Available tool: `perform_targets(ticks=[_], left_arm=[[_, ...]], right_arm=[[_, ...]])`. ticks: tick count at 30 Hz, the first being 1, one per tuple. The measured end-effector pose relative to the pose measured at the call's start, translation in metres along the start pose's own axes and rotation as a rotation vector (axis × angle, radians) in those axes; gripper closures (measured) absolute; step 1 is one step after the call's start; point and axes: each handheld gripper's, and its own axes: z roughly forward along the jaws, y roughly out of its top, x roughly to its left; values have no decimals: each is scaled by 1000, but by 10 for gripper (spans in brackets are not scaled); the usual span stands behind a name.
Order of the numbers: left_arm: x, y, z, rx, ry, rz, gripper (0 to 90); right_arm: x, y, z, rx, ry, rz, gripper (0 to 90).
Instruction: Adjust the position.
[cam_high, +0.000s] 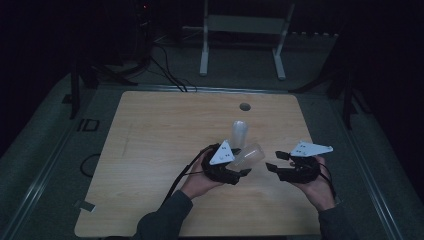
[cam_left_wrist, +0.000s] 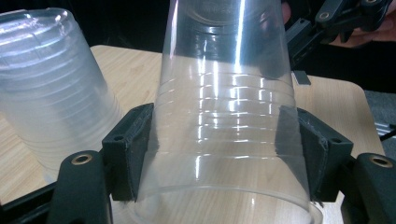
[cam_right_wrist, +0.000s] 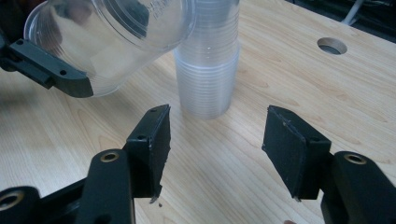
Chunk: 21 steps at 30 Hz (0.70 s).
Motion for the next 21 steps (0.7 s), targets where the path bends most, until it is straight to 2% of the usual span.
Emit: perform_targets(ticks=[10,21], left_arm=[[1,-2,0,19,-18,7,296],[3,-4,0,68,-68,36,297]], right_arm=[[1,1,-1,40,0,-43,410],[2,4,-3,95,-3,-106,409]])
